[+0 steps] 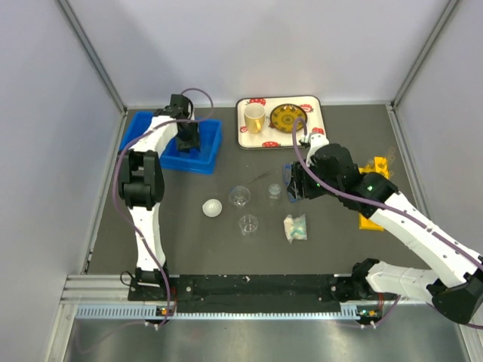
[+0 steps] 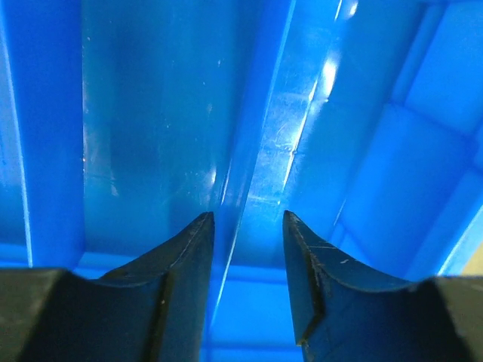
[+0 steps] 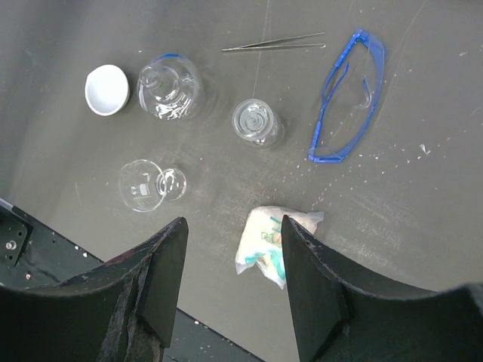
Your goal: Organize the chemistry lab equipment
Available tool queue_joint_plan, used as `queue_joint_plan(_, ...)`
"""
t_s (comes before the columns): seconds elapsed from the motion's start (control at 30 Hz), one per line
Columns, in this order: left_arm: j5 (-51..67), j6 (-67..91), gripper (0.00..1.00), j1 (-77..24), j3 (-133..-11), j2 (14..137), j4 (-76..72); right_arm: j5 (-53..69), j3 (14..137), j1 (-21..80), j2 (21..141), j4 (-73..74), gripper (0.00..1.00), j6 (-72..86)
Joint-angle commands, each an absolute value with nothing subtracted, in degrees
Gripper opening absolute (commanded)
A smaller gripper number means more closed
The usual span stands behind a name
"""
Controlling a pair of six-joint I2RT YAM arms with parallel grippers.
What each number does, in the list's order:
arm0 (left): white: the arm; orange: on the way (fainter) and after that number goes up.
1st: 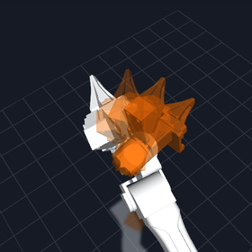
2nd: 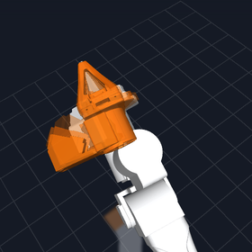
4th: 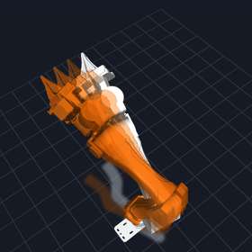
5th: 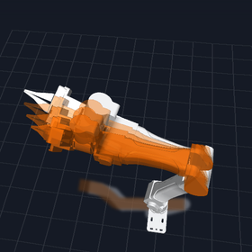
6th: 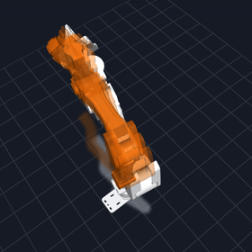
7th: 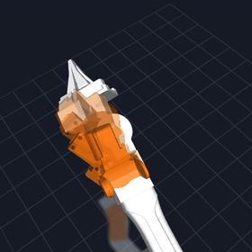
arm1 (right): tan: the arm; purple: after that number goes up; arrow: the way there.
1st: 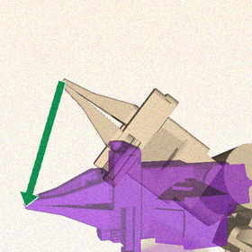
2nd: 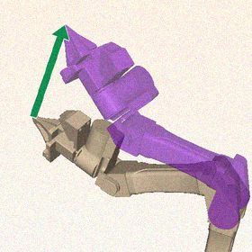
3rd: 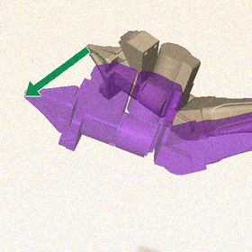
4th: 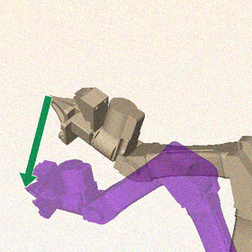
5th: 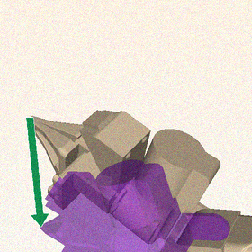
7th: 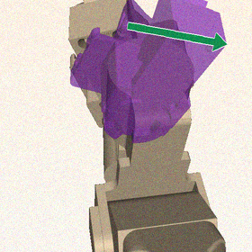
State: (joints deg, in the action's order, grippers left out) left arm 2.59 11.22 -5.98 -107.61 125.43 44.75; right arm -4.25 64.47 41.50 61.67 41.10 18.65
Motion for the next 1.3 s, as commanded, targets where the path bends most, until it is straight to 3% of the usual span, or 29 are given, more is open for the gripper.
queue_joint_plan(0.0, 2.9, 14.5, 0.42, -5.7, -105.9, 124.7, 45.2, -2.9, 64.2, 42.2, 61.4, 38.5, 0.54, 19.5)
queue_joint_plan(0.17, 1.8, 17.6, 0.22, -5.7, -103.7, 123.9, 45.5, -3.1, 63.2, 42.1, 60.6, 38.5, 0.54, 19.9)
queue_joint_plan(0.23, 1.8, 18.4, 0.18, -5.7, -102.3, 123.2, 45.5, -3.0, 62.8, 42.1, 60.4, 38.5, 0.53, 20.0)
queue_joint_plan(0.37, 1.1, 22.0, 0.0, -5.7, -99.5, 121.5, 45.4, -2.6, 62.3, 42.1, 59.7, 38.1, 0.54, 20.6)
queue_joint_plan(0.9, 7.7, 51.1, 0.0, -6.7, -74.6, 107.0, 29.5, -1.4, 58.8, 42.1, 53.9, 37.5, 0.53, 22.1)
queue_joint_plan(1.27, 2.8, 57.5, 0.0, -15.2, -75.7, 104.7, 28.4, -1.2, 57.4, 42.1, 50.3, 39.3, 0.53, 22.8)
